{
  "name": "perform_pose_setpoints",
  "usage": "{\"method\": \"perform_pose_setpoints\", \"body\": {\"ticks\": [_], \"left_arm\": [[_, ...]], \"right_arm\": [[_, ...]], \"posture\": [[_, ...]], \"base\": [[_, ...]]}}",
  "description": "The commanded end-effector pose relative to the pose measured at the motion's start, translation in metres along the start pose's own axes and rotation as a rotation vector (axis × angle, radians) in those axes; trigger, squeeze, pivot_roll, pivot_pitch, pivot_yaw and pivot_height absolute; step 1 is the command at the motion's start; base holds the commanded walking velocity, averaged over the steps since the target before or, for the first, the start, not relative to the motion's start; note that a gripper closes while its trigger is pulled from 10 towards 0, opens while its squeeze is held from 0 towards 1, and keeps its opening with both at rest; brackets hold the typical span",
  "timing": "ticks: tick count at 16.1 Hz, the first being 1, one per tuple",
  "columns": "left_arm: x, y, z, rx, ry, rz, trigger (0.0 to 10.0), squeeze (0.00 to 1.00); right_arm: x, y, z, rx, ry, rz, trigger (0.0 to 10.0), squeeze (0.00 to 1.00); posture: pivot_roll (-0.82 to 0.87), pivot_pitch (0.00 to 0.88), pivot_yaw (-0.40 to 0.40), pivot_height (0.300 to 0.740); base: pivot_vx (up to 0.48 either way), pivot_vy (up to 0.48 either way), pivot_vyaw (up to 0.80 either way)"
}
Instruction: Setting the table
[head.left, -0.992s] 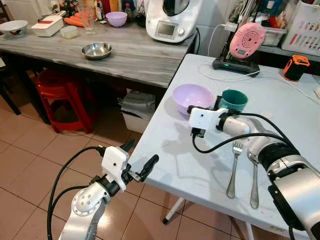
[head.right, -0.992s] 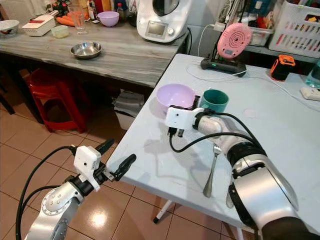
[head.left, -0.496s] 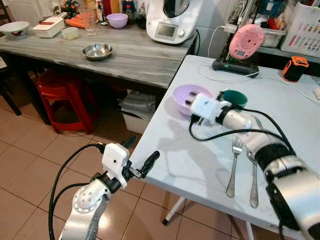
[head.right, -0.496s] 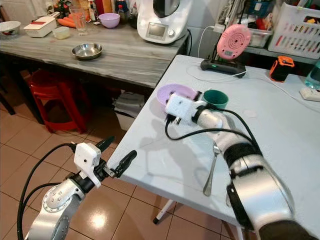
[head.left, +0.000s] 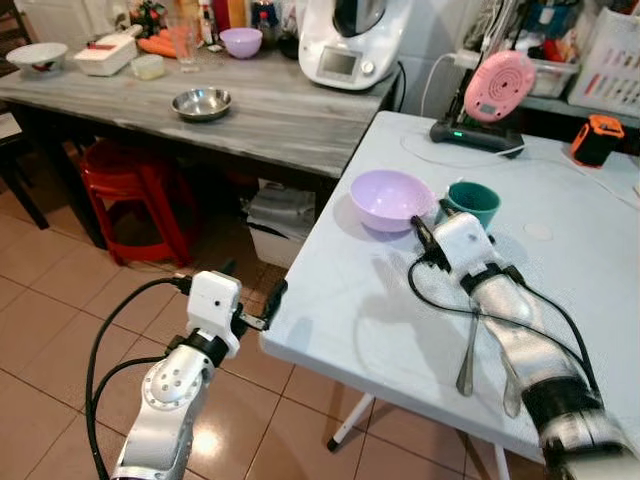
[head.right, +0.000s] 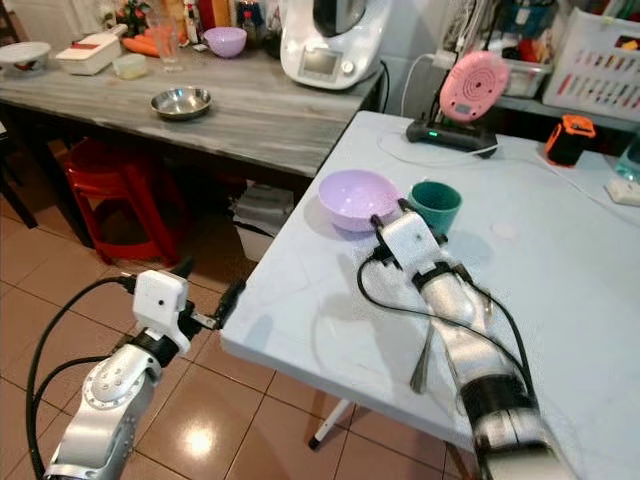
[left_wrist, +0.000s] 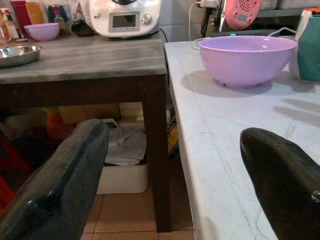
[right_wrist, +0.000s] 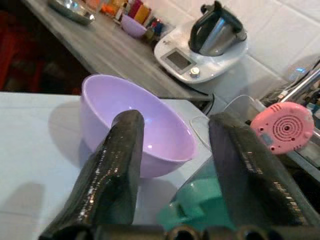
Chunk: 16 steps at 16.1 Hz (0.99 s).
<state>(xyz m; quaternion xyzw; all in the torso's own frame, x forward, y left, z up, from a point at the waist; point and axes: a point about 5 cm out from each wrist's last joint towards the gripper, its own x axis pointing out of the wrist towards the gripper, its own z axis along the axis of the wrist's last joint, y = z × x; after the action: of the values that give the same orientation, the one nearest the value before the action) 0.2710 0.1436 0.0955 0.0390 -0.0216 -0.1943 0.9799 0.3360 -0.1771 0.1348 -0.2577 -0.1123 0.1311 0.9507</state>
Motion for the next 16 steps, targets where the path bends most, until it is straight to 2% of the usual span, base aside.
{"method": "perform_pose_setpoints", "body": {"ticks": [1, 2, 4, 5, 6, 7, 9, 10, 11, 12, 13, 16], "left_arm": [[0.004, -0.001, 0.001, 0.014, -0.004, -0.009, 10.0, 0.0], [0.005, -0.002, 0.001, 0.015, -0.006, -0.018, 10.0, 0.0], [0.008, -0.003, 0.002, 0.009, -0.011, -0.036, 10.0, 0.0], [0.008, -0.003, 0.002, 0.009, -0.012, -0.036, 10.0, 0.0], [0.007, -0.004, 0.001, -0.001, -0.009, -0.03, 10.0, 0.0], [0.007, -0.004, 0.001, -0.002, -0.009, -0.029, 10.0, 0.0], [0.005, -0.005, -0.001, -0.019, -0.006, -0.024, 10.0, 0.0], [0.005, -0.005, -0.002, -0.02, -0.004, -0.018, 10.0, 0.0], [0.005, -0.005, -0.003, -0.029, -0.004, -0.01, 10.0, 0.0], [0.006, -0.005, -0.003, -0.036, -0.005, -0.006, 10.0, 0.0], [0.007, -0.005, -0.003, -0.046, -0.008, -0.007, 10.0, 0.0], [0.006, -0.007, -0.001, -0.058, -0.024, -0.024, 10.0, 0.0]], "right_arm": [[-0.005, 0.001, 0.002, 0.02, 0.004, -0.027, 10.0, 1.0], [-0.01, 0.005, 0.003, 0.032, 0.006, -0.033, 10.0, 1.0], [-0.025, 0.019, 0.011, 0.113, 0.013, -0.075, 10.0, 1.0], [-0.026, 0.02, 0.013, 0.122, 0.018, -0.08, 10.0, 1.0], [-0.032, 0.031, 0.019, 0.18, 0.006, -0.105, 10.0, 1.0], [-0.032, 0.033, 0.019, 0.198, 0.013, -0.111, 10.0, 1.0], [-0.037, 0.039, 0.021, 0.236, 0.047, -0.099, 10.0, 1.0], [-0.037, 0.04, 0.023, 0.221, 0.041, -0.078, 10.0, 1.0], [-0.037, 0.04, 0.025, 0.211, 0.042, -0.068, 10.0, 0.92], [-0.036, 0.039, 0.026, 0.207, 0.044, -0.061, 10.0, 0.31], [-0.036, 0.038, 0.026, 0.211, 0.046, -0.066, 10.0, 0.0], [-0.036, 0.038, 0.029, 0.218, 0.049, -0.061, 10.0, 0.0]], "posture": [[0.0, 0.0, 0.019, 0.74], [0.0, 0.0, 0.019, 0.74], [-0.01, 0.0, 0.024, 0.74], [-0.01, 0.0, 0.024, 0.74], [-0.01, 0.0, 0.022, 0.74], [-0.01, 0.0, 0.022, 0.74], [-0.01, 0.0, 0.015, 0.74], [-0.01, 0.0, 0.011, 0.74], [-0.01, 0.0, 0.011, 0.74], [-0.01, 0.0, 0.007, 0.74], [-0.01, 0.0, 0.003, 0.74], [-0.01, 0.0, 0.001, 0.74]], "base": [[0.0, 0.0, 0.0], [0.0, 0.0, 0.0], [0.0, 0.0, 0.0], [0.0, 0.0, 0.0], [0.0, 0.0, 0.0], [0.0, 0.0, 0.0], [0.0, 0.0, -0.8], [0.0, 0.0, -0.8], [0.0, 0.0, 0.0], [0.0, 0.0, 0.0], [0.0, 0.0, 0.0], [0.0, 0.0, 0.0]]}}
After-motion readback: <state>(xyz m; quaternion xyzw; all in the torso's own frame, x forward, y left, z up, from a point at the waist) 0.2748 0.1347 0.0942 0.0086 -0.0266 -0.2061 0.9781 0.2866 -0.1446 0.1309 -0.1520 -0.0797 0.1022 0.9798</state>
